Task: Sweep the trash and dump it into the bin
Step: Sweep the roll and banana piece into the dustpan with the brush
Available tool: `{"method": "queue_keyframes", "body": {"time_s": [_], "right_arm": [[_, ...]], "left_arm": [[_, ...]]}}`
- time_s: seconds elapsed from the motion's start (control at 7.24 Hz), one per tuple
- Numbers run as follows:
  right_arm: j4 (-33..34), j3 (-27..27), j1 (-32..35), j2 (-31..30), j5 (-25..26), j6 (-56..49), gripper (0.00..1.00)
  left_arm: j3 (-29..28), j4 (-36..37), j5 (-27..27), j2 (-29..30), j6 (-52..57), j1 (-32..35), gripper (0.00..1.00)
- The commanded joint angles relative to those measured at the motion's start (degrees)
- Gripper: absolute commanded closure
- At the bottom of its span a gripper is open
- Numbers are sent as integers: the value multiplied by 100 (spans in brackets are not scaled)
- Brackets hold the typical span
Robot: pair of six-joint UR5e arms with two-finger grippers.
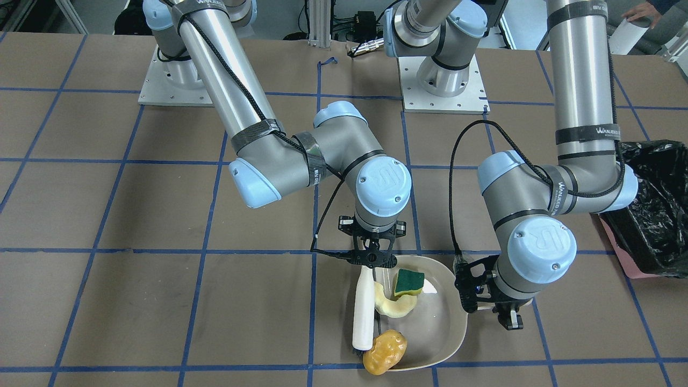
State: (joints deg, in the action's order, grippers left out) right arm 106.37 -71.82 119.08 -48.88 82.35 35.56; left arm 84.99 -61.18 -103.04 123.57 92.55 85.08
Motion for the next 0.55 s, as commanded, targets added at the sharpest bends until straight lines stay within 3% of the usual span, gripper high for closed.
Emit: {"method": "queue_keyframes", "body": {"time_s": [0.0,0.41], "right_arm": [[120,194,62,123,-113,100,100],[129,555,255,335,-157,319,100]], "left_arm": [[0,1,3,0,0,0,82],[9,1,3,0,-9,0,82]]}}
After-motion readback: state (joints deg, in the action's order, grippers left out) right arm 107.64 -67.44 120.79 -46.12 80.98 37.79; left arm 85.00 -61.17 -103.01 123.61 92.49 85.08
